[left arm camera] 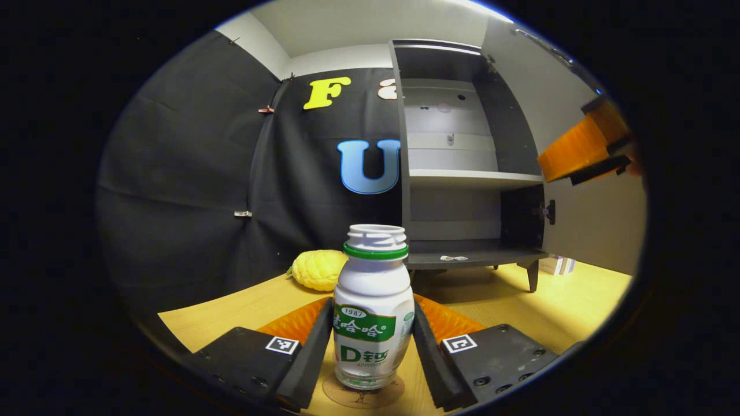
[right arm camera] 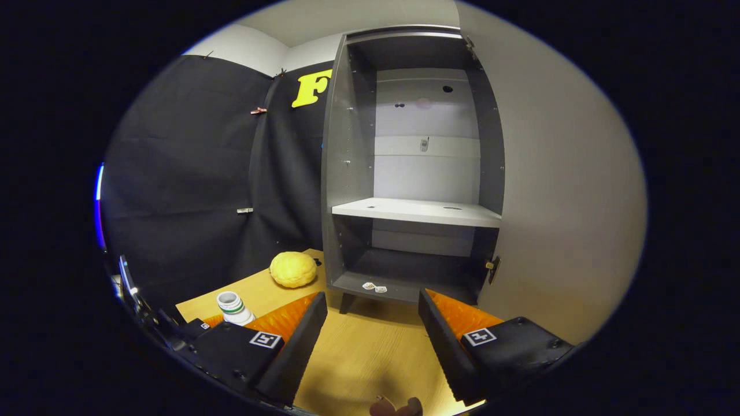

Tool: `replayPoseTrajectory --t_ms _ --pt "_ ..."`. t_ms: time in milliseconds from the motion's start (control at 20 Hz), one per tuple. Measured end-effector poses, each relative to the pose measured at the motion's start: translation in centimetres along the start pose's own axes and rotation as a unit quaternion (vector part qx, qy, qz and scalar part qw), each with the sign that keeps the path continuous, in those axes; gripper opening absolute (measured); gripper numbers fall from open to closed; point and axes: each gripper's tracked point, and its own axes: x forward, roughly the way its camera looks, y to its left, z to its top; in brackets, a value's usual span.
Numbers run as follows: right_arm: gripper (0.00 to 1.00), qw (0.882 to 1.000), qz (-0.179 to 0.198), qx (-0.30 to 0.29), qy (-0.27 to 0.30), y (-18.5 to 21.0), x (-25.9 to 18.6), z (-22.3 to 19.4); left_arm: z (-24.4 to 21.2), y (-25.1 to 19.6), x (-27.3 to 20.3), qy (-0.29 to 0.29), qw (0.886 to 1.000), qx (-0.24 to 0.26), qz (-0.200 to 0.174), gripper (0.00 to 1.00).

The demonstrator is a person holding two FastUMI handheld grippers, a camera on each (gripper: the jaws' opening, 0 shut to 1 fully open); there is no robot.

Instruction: Open the cabinet door with the right hand, grasp the bottle in the cabinet with the left hand and place it on the coaster, then close the cabinet door with the right hand.

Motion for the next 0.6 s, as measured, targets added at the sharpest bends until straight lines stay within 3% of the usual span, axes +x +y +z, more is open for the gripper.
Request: replayPoseTrajectory --t_ms 600 --pt "0.98 1.0 0.016 -0.012 0.006 0.3 0.0 -0.3 -2.5 0.5 -0.8 0.012 1.0 -0.007 0.005 0.76"
